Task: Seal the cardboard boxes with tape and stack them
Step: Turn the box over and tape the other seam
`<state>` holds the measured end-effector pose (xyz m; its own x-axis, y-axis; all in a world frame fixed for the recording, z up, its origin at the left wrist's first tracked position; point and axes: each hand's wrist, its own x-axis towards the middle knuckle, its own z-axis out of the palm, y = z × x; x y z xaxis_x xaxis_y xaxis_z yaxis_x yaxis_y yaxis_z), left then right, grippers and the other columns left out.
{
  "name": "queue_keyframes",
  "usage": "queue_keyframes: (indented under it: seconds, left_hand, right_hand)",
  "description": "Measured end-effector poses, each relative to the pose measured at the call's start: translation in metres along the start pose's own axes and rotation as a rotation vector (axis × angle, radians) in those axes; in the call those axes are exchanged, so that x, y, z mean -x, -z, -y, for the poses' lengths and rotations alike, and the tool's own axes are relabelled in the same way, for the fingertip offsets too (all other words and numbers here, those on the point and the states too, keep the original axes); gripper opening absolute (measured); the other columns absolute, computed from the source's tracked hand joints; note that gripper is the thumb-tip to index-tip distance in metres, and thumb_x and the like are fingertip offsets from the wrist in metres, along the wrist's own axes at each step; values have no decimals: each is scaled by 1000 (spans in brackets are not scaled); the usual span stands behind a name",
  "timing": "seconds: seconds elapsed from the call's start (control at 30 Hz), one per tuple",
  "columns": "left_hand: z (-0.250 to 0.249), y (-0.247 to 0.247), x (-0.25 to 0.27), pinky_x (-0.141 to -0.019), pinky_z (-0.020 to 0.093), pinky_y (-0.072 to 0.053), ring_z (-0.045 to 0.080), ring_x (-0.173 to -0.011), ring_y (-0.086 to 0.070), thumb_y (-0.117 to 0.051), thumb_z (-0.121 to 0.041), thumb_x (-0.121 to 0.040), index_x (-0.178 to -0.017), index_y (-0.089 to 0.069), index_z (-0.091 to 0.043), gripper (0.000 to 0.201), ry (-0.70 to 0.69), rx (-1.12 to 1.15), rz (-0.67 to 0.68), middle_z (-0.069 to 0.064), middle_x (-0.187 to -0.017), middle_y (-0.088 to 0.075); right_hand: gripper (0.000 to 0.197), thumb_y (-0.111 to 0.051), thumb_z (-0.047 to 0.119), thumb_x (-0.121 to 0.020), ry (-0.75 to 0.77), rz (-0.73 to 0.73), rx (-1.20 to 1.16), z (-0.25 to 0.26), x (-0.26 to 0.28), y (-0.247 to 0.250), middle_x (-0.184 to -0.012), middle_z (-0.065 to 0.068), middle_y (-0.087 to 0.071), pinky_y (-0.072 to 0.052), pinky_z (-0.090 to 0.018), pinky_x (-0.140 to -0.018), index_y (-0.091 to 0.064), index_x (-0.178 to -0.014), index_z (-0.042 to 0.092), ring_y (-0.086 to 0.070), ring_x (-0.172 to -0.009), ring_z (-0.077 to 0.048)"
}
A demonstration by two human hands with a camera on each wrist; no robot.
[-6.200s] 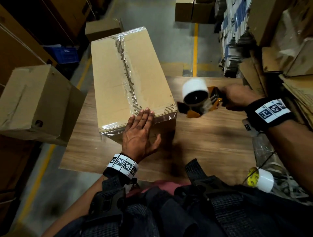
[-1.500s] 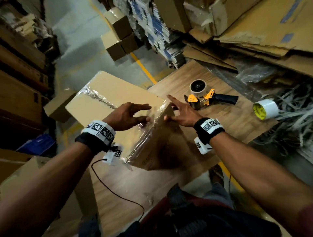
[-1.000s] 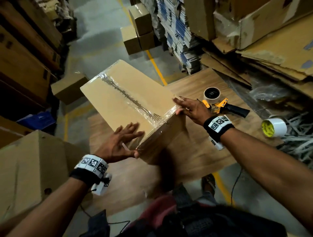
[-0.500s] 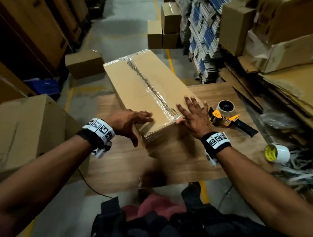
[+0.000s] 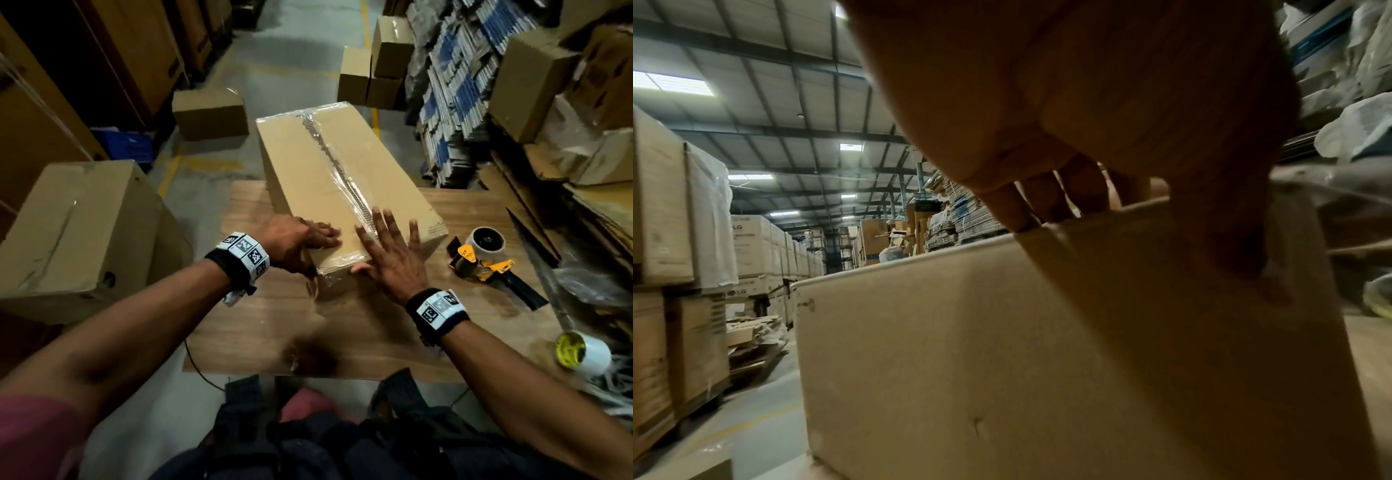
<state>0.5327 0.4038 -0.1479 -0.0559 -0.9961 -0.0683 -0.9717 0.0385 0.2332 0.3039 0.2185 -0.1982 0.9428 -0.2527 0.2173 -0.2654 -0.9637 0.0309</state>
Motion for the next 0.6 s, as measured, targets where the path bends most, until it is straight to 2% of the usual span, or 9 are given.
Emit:
queue_keyframes:
  seconds: [0.03,0.1,0.17,0.2,0.3,0.37,0.43,0.5,0.6]
  left_hand:
    - [0,0,0,-108,44,-51,13,-148,-43,-56,-83,-68,-154,-46,-40,96,-14,-2,12,-14,-162,-41]
    - [0,0,0,-115,45,-46,16,-150,-40,-59,-85,-66,-156,-45,-33,105,-38,2,32,-9,-163,-40]
    - [-2,0,-1,-121,45,-38,17,-152,-36,-67,-84,-64,-158,-43,-28,112,-51,12,36,-5,-165,-38]
    - [-2,-1,-1,-122,44,-36,17,-153,-34,-73,-81,-65,-159,-41,-28,112,-55,8,35,-4,-165,-37]
    - [-3,-5,-1,-122,43,-38,17,-153,-34,-81,-73,-68,-159,-40,-30,108,-37,-38,20,-5,-166,-36]
    - [-4,-10,1,-118,45,-43,18,-151,-39,-81,-70,-71,-158,-43,-30,103,-32,-77,-31,-4,-164,-41]
    - [-5,-18,3,-112,49,-48,22,-147,-46,-79,-68,-74,-155,-48,-26,97,-43,-98,-95,2,-159,-48]
    - [-5,-27,8,-114,51,-47,25,-146,-47,-76,-69,-78,-155,-47,-20,96,-60,-137,-129,7,-158,-49]
    - [-8,-41,13,-119,52,-41,28,-149,-43,-78,-67,-78,-157,-44,-12,102,-76,-172,-213,11,-161,-45]
  right_hand:
    - [90,-15,83,-93,6,-8,-8,2,1,-5,-173,-10,-3,-10,-69,-121,-16,-165,30,1,-160,-27]
    - [86,-23,80,-94,39,-21,1,-3,3,-9,-172,-11,-11,-13,-67,-121,-23,-164,29,-6,-160,-27]
    - [87,-40,74,-91,109,-6,39,-12,6,-7,-173,-10,-7,-11,-66,-122,-19,-164,30,-5,-160,-28]
    - [89,-43,73,-89,123,8,37,-14,7,-4,-173,-9,-5,-9,-65,-123,-18,-164,31,-3,-160,-28]
    - [91,-27,84,-91,21,-27,-26,1,4,3,-173,-8,0,-1,-64,-123,-17,-164,31,2,-160,-26]
    - [92,-23,84,-91,1,-52,-33,21,-1,1,-173,-7,2,1,-64,-123,-16,-164,29,1,-160,-26]
    - [84,-22,78,-97,29,-95,-16,37,-4,-7,-172,-8,-12,-7,-62,-123,-23,-163,27,-10,-159,-26]
    - [75,-22,71,-102,80,-139,-25,38,-3,-14,-168,-8,-29,-16,-59,-122,-32,-160,24,-22,-157,-25]
    - [70,-30,65,-106,177,-196,-12,30,-1,-17,-167,-7,-32,-25,-57,-119,-41,-158,20,-28,-155,-24]
